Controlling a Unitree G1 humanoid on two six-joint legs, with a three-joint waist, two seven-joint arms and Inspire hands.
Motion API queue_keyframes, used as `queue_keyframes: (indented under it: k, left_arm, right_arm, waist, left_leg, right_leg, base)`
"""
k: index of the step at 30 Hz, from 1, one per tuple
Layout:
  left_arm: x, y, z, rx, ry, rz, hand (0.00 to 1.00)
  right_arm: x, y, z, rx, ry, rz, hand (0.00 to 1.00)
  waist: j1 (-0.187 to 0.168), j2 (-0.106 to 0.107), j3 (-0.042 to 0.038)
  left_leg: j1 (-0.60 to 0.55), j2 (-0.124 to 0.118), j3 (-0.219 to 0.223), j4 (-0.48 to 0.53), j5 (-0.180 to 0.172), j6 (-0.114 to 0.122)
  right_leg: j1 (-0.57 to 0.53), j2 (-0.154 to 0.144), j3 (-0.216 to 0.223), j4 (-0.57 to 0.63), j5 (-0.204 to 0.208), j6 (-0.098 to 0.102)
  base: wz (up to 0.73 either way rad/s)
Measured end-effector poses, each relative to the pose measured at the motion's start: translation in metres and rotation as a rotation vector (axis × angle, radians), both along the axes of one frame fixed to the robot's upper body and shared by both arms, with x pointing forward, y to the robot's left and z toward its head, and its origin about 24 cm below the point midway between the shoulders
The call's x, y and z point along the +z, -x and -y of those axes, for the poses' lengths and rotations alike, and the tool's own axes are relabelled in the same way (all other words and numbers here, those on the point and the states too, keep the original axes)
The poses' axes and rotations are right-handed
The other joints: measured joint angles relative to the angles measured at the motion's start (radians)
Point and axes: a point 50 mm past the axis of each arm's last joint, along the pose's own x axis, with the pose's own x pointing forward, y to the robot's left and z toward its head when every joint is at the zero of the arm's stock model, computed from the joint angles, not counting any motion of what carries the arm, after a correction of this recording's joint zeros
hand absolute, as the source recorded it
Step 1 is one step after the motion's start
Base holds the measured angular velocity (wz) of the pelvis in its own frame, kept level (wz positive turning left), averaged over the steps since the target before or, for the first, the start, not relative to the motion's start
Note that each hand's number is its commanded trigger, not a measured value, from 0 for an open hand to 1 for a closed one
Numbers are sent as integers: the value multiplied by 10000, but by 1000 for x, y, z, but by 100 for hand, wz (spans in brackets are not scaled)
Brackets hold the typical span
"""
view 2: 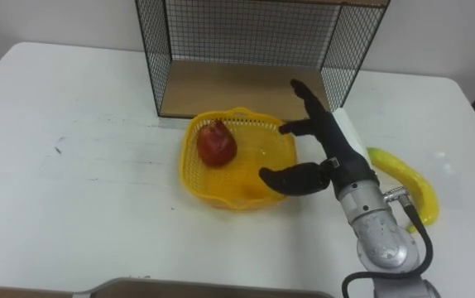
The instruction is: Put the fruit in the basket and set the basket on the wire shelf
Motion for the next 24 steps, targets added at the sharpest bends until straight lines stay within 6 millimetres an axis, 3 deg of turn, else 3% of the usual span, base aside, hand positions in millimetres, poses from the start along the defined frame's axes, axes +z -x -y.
queue_keyframes:
  k: [10,18,24]
  left_arm:
    - [-1,3,0,11,26,-68,0]
    - [1,6,-7,544,-117,-20,0]
    - [1,8,-7,569,-133,-86,0]
  right_arm:
    - [6,-1,9,-613,-207,453,0]
    - [22,0,42,-2783,-717,1655,0]
    - [26,2,54,-3684,-1048,2056,0]
  waist:
    - [-58,14,14]
    - [-78,20,29]
    - [-162,-44,37]
  left_leg:
    - [-4,-1,-4,41,0,0]
    - [8,-5,-36,25,0,0]
    - [14,-5,-31,28,0,0]
  right_leg:
    - [5,2,2,15,1,0]
    - [41,0,-49,-2,1,0]
    - [35,0,-40,-1,1,0]
  base:
    - [0]
    - [0]
    - [0]
